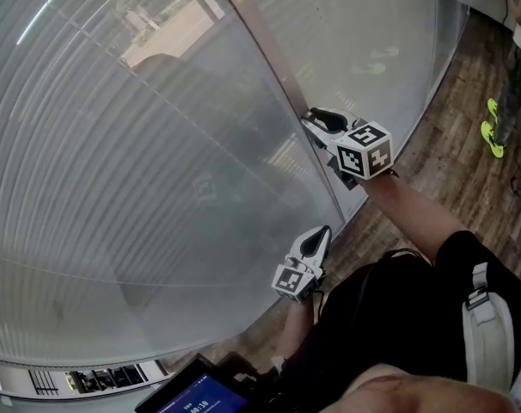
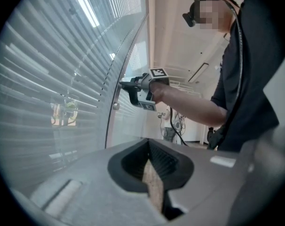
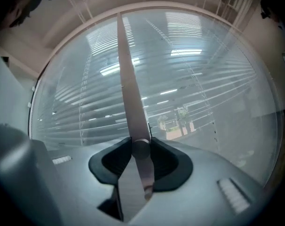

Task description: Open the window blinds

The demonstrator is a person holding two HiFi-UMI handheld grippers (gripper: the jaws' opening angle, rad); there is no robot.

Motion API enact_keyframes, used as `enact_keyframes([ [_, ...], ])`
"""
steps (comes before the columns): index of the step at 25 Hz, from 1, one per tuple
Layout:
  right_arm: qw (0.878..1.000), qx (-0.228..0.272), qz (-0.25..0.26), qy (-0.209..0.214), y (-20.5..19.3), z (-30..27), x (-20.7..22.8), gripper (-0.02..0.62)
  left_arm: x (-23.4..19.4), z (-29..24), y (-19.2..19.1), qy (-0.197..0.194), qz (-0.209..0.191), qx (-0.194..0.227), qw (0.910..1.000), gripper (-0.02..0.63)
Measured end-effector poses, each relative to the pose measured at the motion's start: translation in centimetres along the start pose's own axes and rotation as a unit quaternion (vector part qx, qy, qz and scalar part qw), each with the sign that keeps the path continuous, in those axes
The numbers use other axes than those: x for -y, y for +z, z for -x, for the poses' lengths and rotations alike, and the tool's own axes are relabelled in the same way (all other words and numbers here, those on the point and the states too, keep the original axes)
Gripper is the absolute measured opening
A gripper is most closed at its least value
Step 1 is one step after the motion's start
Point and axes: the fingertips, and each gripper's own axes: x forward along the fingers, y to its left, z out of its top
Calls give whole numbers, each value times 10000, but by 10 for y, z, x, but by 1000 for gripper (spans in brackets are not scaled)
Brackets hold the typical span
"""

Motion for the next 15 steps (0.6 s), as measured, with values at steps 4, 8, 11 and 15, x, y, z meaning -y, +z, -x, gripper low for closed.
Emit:
enact_keyframes([
  [4, 9999, 53, -118, -55, 1, 0, 0, 118, 1, -1, 1, -7, 19, -10, 10000, 2],
  [8, 9999, 83, -73, -78, 1, 0, 0, 120, 2, 0, 1, -9, 29, -30, 10000, 2],
  [11, 9998, 119, -98, -104, 1, 0, 1, 120, 2, 1, 0, 1, 47, -36, 10000, 2],
  [15, 9999, 120, -106, -31, 2, 2, 1, 121, 5, 1, -1, -2, 33, -50, 10000, 2],
])
